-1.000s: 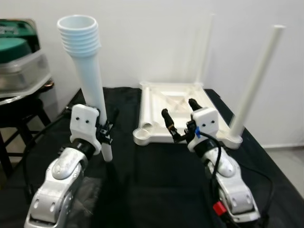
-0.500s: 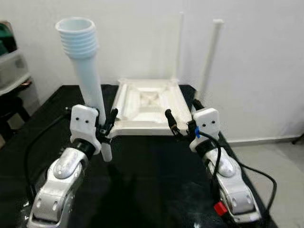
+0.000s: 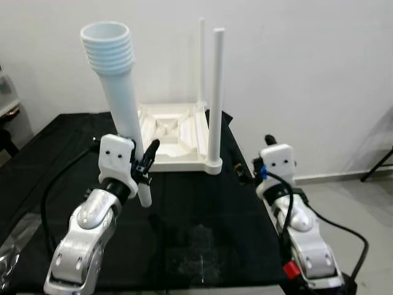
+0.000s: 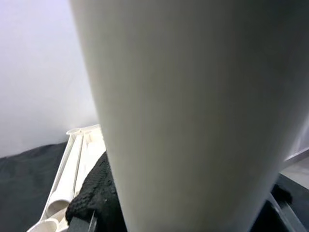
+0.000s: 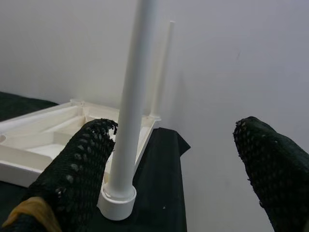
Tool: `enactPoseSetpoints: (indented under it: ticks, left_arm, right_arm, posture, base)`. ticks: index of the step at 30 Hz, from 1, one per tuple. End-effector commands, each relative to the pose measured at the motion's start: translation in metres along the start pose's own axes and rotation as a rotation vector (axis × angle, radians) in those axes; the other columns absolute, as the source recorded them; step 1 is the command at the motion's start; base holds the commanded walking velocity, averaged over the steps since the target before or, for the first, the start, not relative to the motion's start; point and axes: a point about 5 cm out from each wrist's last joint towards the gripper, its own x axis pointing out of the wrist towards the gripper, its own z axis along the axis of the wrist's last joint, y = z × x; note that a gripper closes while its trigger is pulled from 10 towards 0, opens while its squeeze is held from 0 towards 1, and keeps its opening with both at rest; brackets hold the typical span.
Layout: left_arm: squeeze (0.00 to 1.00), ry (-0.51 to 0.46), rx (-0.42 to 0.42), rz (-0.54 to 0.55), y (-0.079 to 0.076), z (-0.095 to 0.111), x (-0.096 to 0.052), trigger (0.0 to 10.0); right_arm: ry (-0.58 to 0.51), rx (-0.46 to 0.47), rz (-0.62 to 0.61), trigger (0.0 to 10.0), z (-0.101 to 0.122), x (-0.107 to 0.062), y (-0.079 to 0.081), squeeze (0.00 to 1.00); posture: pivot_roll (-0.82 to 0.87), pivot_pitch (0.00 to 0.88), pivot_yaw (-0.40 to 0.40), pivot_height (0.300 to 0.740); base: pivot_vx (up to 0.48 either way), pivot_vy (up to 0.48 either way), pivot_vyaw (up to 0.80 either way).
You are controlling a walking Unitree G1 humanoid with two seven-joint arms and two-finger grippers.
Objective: Building children table
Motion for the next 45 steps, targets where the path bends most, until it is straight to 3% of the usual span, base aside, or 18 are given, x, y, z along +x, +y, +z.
enactPoseSetpoints:
  ticks: [1,7,16,21,32,45]
  left_arm:
    - [0.00,-0.005,0.013,0.019,0.002,0.000,0.000,10.0]
    - [0.00,0.014,0.033,-0.003,-0.001,-0.004,-0.001,10.0]
    - [0.00,0.034,0.044,0.012,0.000,-0.007,-0.001,10.0]
    - [0.00,0.041,0.045,0.017,0.001,-0.009,-0.001,10.0]
    - [0.00,0.047,0.044,0.031,0.002,-0.010,-0.001,10.0]
    - [0.00,0.030,0.018,0.054,0.004,-0.008,0.002,10.0]
  right_arm:
    - [0.036,0.002,0.001,10.0,-0.006,-0.001,0.002,0.00]
    - [0.037,0.008,0.019,10.0,-0.006,-0.001,0.005,0.00]
    - [0.045,-0.093,0.083,10.0,-0.007,-0.001,0.014,0.00]
    - [0.048,-0.047,0.075,10.0,-0.008,-0.001,0.015,0.00]
    - [0.059,-0.050,0.073,10.0,-0.010,0.000,0.014,0.00]
    - [0.078,-0.038,0.023,10.0,-0.013,0.001,0.007,0.00]
  posture:
    - [0.02,0.000,-0.019,0.740]
    - [0.02,0.000,-0.017,0.740]
    - [0.02,0.000,-0.016,0.740]
    - [0.02,0.000,-0.016,0.740]
    - [0.02,0.000,-0.020,0.740]
    - [0.02,0.000,-0.015,0.740]
  base:
    - [0.000,0.000,0.00]
    - [0.000,-0.060,0.00]
    - [0.000,-0.480,0.45]
    - [0.000,-0.480,0.80]
    - [0.000,-0.480,0.75]
    - [0.000,-0.111,0.00]
